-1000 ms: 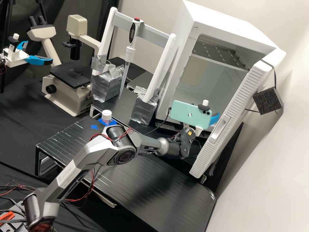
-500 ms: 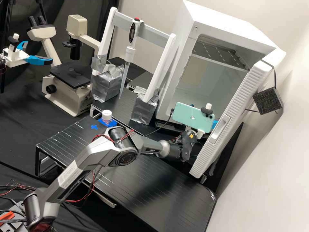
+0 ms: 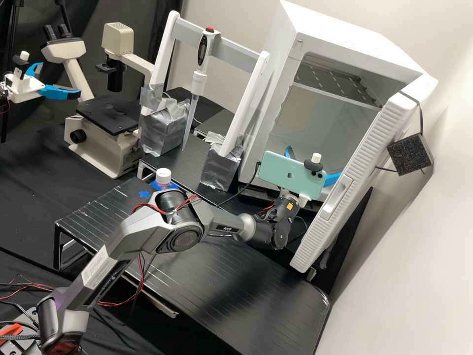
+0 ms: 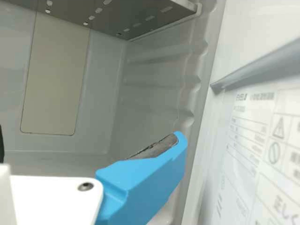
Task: Move the petri dish to the microscope
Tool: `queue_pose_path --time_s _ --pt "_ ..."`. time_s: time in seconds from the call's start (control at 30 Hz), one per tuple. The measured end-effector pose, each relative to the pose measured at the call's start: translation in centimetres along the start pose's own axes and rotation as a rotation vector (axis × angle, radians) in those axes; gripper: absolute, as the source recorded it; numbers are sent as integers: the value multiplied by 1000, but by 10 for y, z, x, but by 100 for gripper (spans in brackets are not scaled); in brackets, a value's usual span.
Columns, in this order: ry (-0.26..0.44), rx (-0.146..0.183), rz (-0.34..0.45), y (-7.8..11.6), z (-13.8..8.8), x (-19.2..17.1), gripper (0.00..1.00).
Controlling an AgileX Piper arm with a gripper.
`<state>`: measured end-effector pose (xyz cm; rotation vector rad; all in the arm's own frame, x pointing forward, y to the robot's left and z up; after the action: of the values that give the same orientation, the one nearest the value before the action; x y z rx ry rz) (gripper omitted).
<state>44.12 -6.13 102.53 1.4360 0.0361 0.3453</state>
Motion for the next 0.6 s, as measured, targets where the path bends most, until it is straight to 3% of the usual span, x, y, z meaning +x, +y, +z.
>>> queue_pose_path --time_s 0.13,0.37,0.6 --pt "0 2 -2 -1 0 0 100" --pt "0 36 -47 -23 -5 2 100" --pt "3 46 -76 -34 -7 3 100"
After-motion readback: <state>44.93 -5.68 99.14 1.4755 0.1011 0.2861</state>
